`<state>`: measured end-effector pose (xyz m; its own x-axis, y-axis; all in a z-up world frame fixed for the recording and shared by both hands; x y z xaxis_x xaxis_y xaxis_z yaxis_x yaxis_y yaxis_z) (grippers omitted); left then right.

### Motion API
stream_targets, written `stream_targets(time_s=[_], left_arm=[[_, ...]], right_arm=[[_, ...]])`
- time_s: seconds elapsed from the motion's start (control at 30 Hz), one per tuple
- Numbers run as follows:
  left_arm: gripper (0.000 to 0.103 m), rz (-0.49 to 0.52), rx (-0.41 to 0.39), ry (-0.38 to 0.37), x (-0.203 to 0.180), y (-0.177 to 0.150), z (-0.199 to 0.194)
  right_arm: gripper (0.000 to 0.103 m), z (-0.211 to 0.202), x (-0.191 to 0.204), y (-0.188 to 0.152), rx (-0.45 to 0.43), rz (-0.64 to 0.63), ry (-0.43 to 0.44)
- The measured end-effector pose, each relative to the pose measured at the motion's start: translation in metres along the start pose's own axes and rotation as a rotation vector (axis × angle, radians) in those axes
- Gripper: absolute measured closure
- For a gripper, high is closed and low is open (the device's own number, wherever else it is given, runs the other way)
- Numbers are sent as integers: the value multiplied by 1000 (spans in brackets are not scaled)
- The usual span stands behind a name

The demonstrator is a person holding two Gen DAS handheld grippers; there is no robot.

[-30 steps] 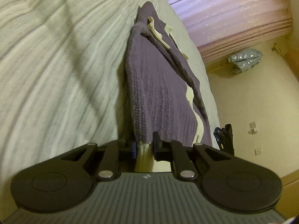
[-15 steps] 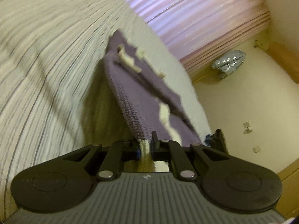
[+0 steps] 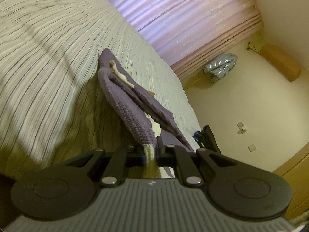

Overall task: Fold clothes
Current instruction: 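Lift the hem with both grippers and fold it toward the collar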

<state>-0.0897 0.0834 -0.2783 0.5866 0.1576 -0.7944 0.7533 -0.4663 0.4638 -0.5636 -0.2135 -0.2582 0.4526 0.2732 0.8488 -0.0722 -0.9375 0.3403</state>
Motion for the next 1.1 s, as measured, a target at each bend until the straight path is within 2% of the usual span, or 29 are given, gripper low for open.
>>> stream_targets(time_s=[0.1, 0.2, 0.4, 0.6, 0.7, 0.83, 0.93, 0.97, 1.03, 1.07, 1.1], left_arm=[[97, -27, 14, 2, 4, -16, -15], [97, -53, 27, 4, 10, -26, -22], [96, -43, 15, -37, 6, -6, -13], [96, -50, 4, -84, 2, 37, 5], [96, -57, 6, -104, 2, 71, 27], [95, -69, 18, -109, 8, 122, 74], [89, -151, 37, -75, 33, 162, 126], [87, -201, 42, -51, 45, 173, 143], [85, -281, 48, 5, 65, 189, 170], [85, -299, 52, 35, 72, 196, 181], [86, -300, 46, 51, 76, 199, 183]], right_arm=[[95, -13, 2, -23, 20, 19, -18], [95, -15, -2, -32, 32, 53, -40], [95, -7, 3, -8, 36, 47, -36], [95, 5, 18, 39, 35, 5, -1], [95, 23, 28, 71, 33, -26, 15], [95, 58, 29, 122, 17, -18, 14], [95, 101, 7, 167, -9, 111, -23], [91, 116, -1, 182, -17, 155, -36], [50, 142, -26, 206, -57, 272, -81], [44, 148, -36, 214, -101, 307, -119], [43, 151, -42, 219, -141, 313, -146]])
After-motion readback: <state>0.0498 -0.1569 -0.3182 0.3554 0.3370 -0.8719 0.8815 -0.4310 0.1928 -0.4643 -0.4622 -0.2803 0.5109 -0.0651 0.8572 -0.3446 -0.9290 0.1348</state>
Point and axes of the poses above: each gripper's, at about its wrist camera, not at the fingertips, and z roughly the way its jaws point, x to its left, y to its top, the point moved 1 cm from there along z, roughly the way its jaws point, and after that the axes turned 4 degrees about x, right-handed, at the moved point
